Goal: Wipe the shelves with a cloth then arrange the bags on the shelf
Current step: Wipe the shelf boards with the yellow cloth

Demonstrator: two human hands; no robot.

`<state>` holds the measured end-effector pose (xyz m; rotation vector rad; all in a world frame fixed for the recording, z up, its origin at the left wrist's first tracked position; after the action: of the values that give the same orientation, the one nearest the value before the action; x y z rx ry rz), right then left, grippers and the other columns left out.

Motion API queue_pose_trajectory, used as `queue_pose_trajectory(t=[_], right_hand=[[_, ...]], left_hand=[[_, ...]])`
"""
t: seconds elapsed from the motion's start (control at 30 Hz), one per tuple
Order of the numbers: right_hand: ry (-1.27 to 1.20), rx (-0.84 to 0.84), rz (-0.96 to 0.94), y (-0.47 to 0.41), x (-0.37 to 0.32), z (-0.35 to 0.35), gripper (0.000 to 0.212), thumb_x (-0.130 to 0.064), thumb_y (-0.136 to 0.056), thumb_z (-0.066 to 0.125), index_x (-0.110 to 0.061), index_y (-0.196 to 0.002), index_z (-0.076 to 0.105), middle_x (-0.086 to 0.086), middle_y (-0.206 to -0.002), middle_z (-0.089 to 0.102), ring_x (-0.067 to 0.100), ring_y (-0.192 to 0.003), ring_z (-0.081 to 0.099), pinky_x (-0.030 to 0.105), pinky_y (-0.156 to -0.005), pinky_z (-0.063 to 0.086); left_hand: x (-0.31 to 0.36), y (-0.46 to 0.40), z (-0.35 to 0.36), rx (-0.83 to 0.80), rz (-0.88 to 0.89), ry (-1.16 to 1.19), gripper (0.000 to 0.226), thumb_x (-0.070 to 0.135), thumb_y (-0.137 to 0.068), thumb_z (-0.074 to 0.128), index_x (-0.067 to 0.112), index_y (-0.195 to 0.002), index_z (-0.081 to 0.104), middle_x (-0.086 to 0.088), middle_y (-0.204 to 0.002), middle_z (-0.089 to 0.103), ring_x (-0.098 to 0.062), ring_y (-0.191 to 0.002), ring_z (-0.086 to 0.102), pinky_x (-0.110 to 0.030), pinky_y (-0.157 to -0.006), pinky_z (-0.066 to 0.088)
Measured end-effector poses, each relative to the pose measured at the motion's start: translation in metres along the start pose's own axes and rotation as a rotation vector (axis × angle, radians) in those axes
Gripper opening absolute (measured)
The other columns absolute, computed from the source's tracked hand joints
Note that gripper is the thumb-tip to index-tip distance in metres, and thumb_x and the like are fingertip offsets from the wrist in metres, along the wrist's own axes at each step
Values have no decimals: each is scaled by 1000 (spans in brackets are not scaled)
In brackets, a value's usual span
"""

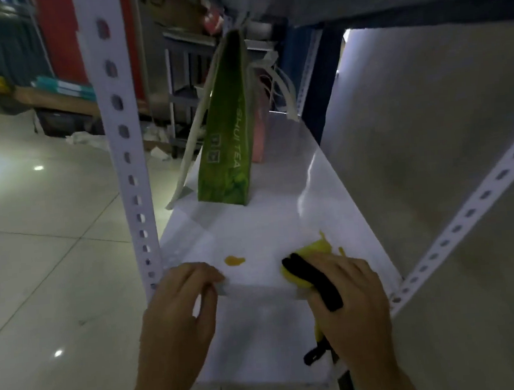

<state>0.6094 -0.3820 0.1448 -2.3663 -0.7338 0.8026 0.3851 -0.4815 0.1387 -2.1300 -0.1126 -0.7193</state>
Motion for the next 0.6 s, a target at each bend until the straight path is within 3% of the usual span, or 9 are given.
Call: queue_pose_trajectory(t=[0.13,0.27,0.37,0.43,0.5,0.57,0.6], right_hand=[[87,121,-45,9,3,5,45,-28,-79,50,-37,-118,73,-23,-115,69,13,-104,60,36,-87,50],[113,215,-99,12,1,6,43,-19,-75,56,-34,-112,74,-22,-106,70,14,-93,58,38,-76,48],[112,233,-133,16,2,4,42,-19,-77,58,-34,-113,74,-22,-106,70,14,-92,58,37,-75,47],[118,224,-150,17,-1,1,42,-19,-78,58,-33,-115,74,-21,-107,70,15,-93,59,37,-75,47],[105,180,-162,13,-6,-2,43,-22,-79,56,-36,-116,73,-23,-107,69,14,-93,59,36,-76,48],[51,75,-106,2,-5,-1,41,-28,-84,54,-44,-118,70,-26,-106,68,8,-96,58,28,-80,47],[20,14,-57,-8,-1,1,38,-29,-87,55,-45,-118,69,-26,-105,68,5,-98,58,23,-81,46]], left_hand=[[-14,11,-22,253,182,-202,20,4,-92,55,1,-90,75,-14,-101,73,-34,-96,63,-43,-89,48],[-18,11,-25,282,244,-240,17,3,-92,58,-1,-95,74,-17,-103,72,-37,-97,61,-42,-91,46],[-22,12,-40,396,189,-226,21,11,-91,66,-1,-108,71,-21,-115,66,-41,-108,57,-46,-96,43],[-37,4,-44,415,79,-60,44,19,-88,74,15,-129,58,-4,-129,58,-33,-120,54,-40,-102,42],[-62,-10,-33,318,-136,212,59,25,-89,77,39,-133,41,25,-123,53,-10,-111,61,-27,-91,52],[-73,-17,-20,241,-208,236,38,29,-90,69,34,-121,48,23,-99,60,-8,-87,67,-20,-66,53],[-75,-17,-18,246,-214,209,27,26,-92,66,25,-115,52,18,-90,60,-7,-80,65,-17,-60,50]])
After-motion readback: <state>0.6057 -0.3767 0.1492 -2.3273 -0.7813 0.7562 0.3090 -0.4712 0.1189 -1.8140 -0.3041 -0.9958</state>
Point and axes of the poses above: each hand's wrist, its own y-axis away from the middle knuckle, its own z-axis out of the palm, x = y × z, the point moved 8 cm from there along -y, towards the middle knuckle
